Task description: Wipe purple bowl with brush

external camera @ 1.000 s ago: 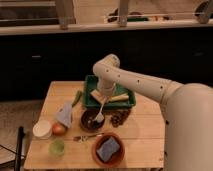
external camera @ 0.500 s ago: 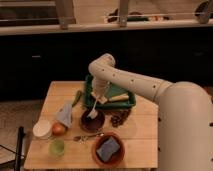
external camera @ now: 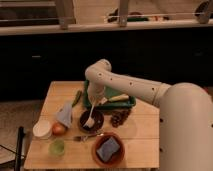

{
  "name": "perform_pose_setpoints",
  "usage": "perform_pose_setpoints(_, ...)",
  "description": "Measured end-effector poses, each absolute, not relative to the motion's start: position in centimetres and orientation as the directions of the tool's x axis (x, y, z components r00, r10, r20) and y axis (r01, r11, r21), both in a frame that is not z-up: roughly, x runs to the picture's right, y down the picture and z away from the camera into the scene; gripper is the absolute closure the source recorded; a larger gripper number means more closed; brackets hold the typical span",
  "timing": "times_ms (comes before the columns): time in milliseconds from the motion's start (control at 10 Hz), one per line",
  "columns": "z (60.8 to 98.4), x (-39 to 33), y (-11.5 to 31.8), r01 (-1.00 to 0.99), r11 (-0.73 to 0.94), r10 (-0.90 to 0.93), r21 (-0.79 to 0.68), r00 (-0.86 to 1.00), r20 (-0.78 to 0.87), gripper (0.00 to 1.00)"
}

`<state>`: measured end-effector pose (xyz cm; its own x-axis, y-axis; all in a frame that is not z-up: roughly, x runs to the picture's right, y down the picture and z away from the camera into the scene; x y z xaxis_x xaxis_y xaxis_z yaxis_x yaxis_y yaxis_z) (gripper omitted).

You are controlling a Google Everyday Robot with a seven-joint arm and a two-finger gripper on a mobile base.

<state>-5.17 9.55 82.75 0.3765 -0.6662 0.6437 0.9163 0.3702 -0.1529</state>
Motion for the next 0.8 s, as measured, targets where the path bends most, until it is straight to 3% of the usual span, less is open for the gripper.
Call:
perform_pose_setpoints(500,81.5,0.0,9.2,0.892,0.383,-0.661,-0.241,0.447,0.603,1.0)
perform_pose_setpoints(800,82.2,1.6,6.4,0.875,0.405,-0.681,-0.263,0.481,0.552,1.0)
